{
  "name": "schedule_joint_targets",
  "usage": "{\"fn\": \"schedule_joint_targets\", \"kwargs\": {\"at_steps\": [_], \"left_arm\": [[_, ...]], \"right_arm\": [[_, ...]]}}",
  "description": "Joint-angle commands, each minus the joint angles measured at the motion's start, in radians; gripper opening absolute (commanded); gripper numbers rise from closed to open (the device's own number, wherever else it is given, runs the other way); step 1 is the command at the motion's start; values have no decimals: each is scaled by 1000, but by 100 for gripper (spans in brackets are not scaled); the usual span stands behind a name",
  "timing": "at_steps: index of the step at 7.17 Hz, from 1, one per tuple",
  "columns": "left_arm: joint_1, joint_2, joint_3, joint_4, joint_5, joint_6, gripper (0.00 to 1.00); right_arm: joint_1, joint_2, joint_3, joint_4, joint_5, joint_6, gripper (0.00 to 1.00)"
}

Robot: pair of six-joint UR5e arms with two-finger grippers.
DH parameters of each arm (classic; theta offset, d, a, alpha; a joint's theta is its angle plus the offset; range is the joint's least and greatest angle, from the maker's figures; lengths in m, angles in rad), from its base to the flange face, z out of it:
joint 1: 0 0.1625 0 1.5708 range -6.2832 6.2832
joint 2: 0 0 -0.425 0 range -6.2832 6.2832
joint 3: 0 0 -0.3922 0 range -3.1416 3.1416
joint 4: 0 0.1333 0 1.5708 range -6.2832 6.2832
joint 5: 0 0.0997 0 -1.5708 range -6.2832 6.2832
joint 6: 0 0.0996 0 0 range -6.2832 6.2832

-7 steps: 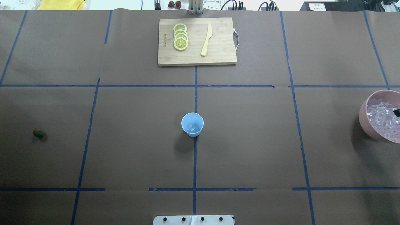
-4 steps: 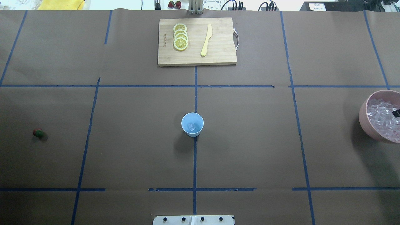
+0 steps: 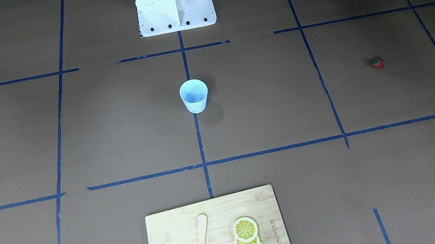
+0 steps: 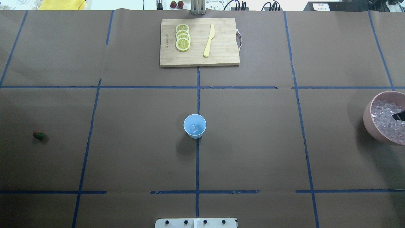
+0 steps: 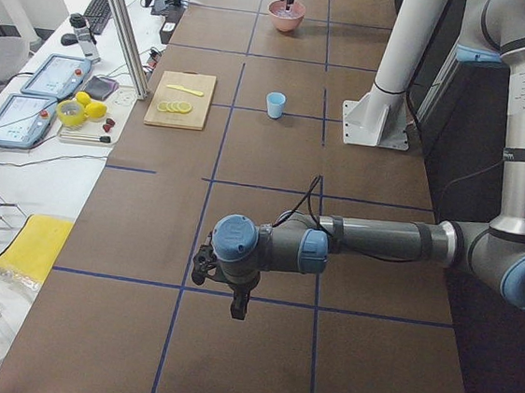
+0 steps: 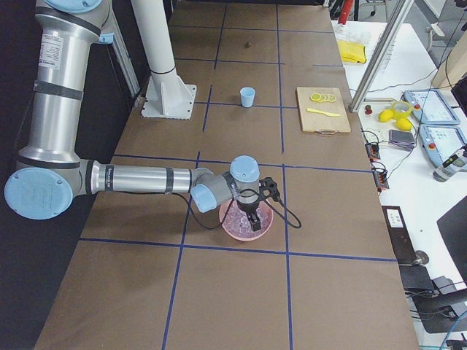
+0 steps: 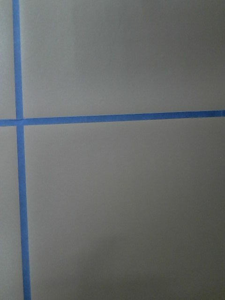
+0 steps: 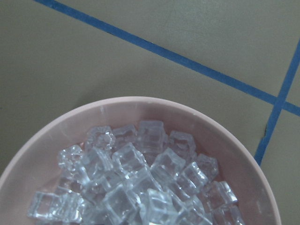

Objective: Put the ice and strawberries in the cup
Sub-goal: 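Lower the right gripper into the pink bowl and grasp another ice cube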

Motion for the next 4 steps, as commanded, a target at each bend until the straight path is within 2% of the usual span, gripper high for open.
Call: {"fn": "schedule_joint_targets", "kwargs": {"at_steps": [1, 4], "left_arm": [[0, -1, 0, 0, -1, 0, 100], [2, -1, 0, 0, -1, 0, 100]], "right_arm": [[-21, 27, -4, 4, 0, 21, 90], [-23, 26, -16, 2, -19, 15, 83]]}}
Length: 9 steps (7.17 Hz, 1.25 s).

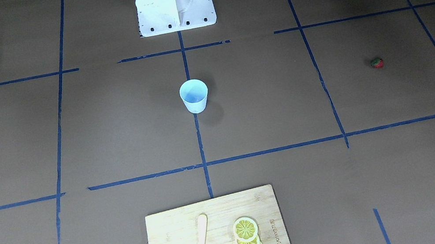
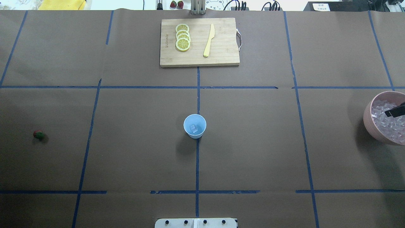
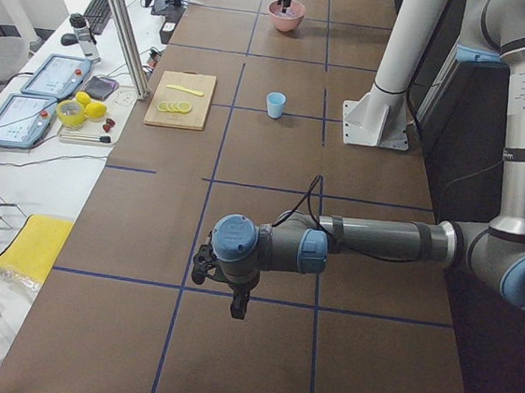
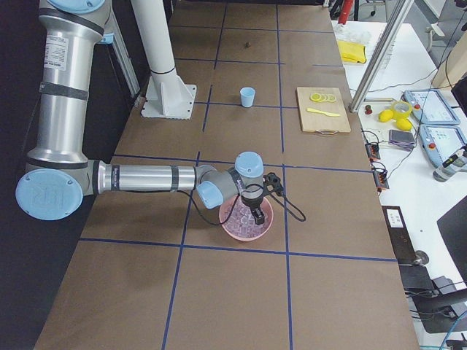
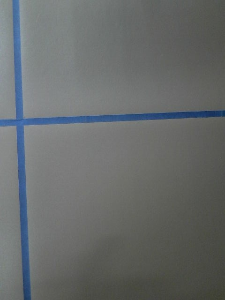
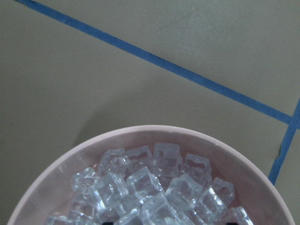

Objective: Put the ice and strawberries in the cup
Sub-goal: 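Lower the right gripper into the pink bowl and grasp another ice cube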

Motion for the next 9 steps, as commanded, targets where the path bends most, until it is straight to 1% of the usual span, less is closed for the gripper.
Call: {"fn": "schedule_joint_targets", "kwargs": {"at_steps": [1, 2, 3, 4, 6, 7, 8, 9], "left_arm": [[0, 0, 0, 0, 0, 0, 100], [0, 0, 0, 0, 0, 0, 100], [0, 0, 0, 0, 0, 0, 100], [0, 0, 0, 0, 0, 0, 100], [0, 0, -2, 0, 0, 0, 100], [0, 0, 0, 0, 0, 0, 100], [0, 0, 0, 0, 0, 0, 100], [0, 1, -2, 2, 0, 0, 100]], "right_arm": [[-2, 0, -9, 0, -5, -2, 79], [-2, 0, -11, -4, -5, -3, 57], [-2, -2, -11, -4, -3, -6, 27], [-2, 0, -9, -4, 0, -9, 3], [1, 0, 3, -2, 9, -11, 2], [9, -5, 26, -8, 17, -11, 2], [52, 0, 49, -26, 35, -11, 2], [84, 8, 96, -104, 57, -11, 2]]}}
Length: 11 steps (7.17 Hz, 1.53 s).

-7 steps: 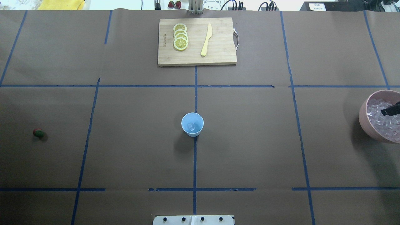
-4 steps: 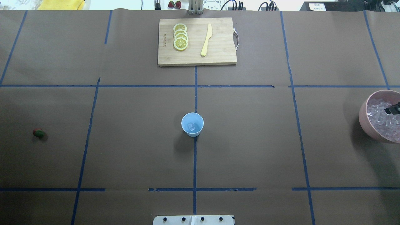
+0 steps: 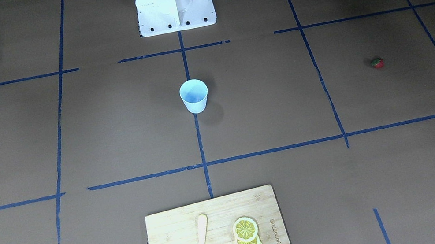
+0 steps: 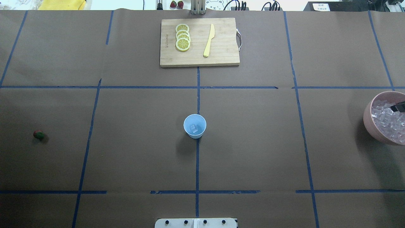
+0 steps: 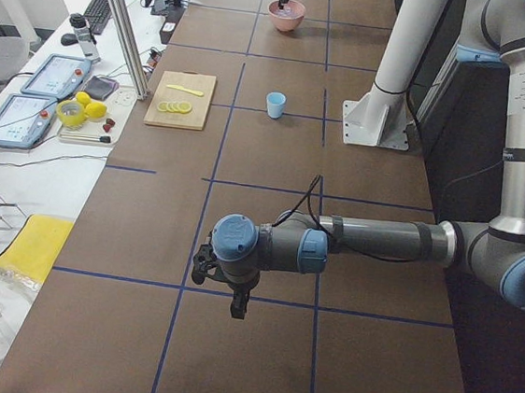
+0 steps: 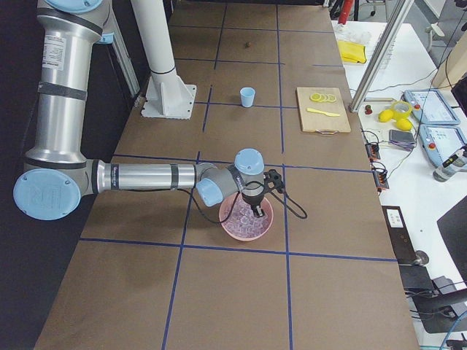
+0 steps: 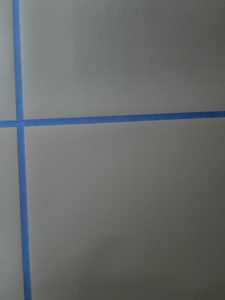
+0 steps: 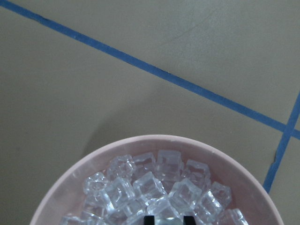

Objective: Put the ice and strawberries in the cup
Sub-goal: 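Lower the right gripper into the pink bowl and grasp another ice cube, then carry the ice cube with the right gripper over the blue cup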

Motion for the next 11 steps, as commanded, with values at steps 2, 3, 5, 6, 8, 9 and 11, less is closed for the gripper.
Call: {"fn": "schedule_joint_targets", "kwargs": {"at_steps": [2, 3, 5, 6, 8, 9, 11], "left_arm": [[0, 3, 0, 1, 0, 0, 100], [0, 3, 0, 0, 0, 0, 100], [0, 3, -3, 1, 0, 0, 100], [0, 3, 0, 1, 0, 0, 100], [0, 3, 0, 1, 0, 0, 100], [0, 3, -1, 0, 0, 0, 100], [0, 3, -1, 0, 0, 0, 100]], "right_arm": [[64, 39, 248, -393, 24, 0, 0], [80, 110, 315, -571, 22, 0, 0], [69, 180, 341, -670, 21, 37, 0], [2, 235, 346, -670, 18, 111, 0], [-200, 406, 334, -673, -4, 384, 1], [-280, 491, 331, -703, -31, 496, 1], [-439, 660, 286, -711, -113, 740, 1]]}}
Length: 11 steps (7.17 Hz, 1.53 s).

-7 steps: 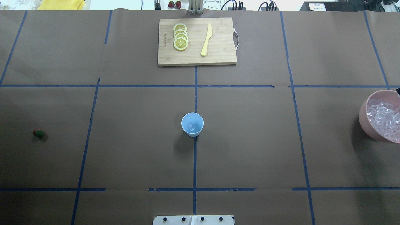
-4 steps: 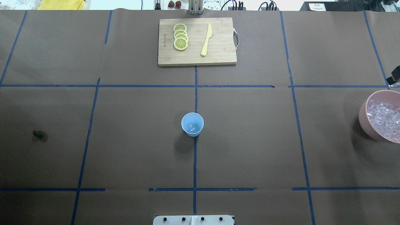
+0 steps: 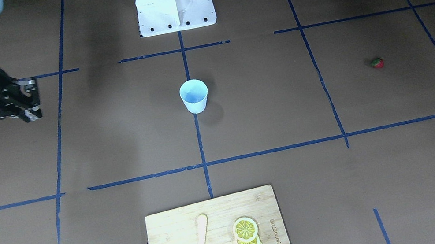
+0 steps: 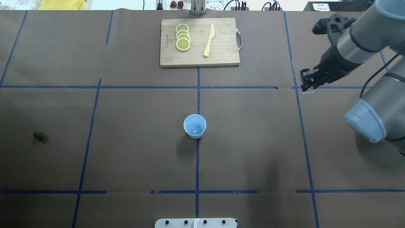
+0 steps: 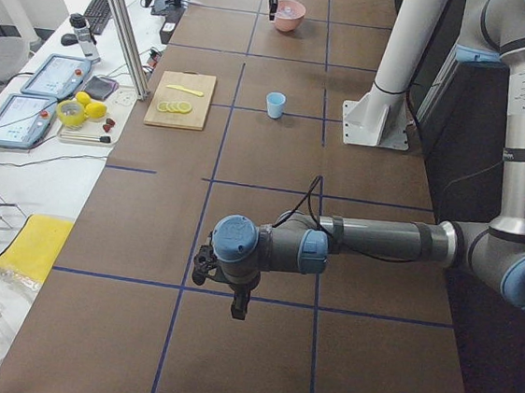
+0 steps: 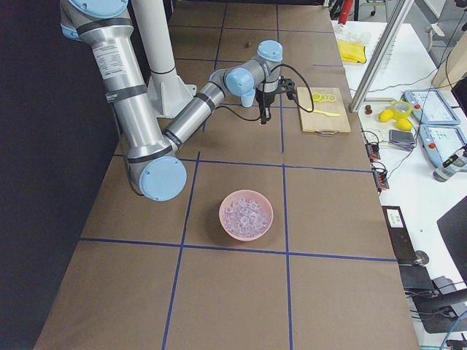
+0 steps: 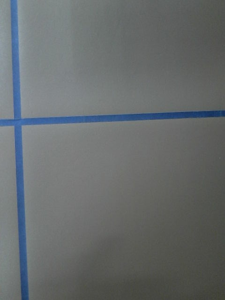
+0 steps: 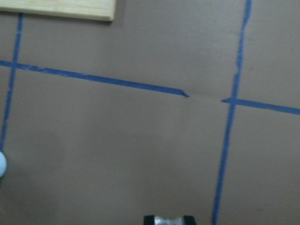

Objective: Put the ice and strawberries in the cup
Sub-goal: 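Carry the ice cube with the right gripper over the blue cup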

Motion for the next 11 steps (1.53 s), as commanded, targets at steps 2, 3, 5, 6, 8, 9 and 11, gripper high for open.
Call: {"fn": "schedule_joint_targets", "kwargs": {"at_steps": [2, 3, 5, 6, 8, 9, 11], "left_arm": [[0, 0, 1, 1, 0, 0, 100], [0, 0, 1, 1, 0, 0, 100], [0, 0, 3, 1, 0, 0, 100], [0, 0, 3, 1, 0, 0, 100], [0, 0, 4, 3, 0, 0, 100], [0, 2, 4, 3, 0, 0, 100], [2, 2, 4, 3, 0, 0, 100]], "right_arm": [[-218, 218, -43, -8, -137, 350, 1], [-275, 289, -101, -8, -200, 400, 1], [-346, 450, -274, -7, -277, 472, 2], [-357, 469, -282, -7, -279, 492, 2], [-406, 474, -304, -7, -349, 507, 4], [-411, 475, -316, -5, -368, 509, 7], [-414, 467, -319, -5, -368, 507, 63]]}}
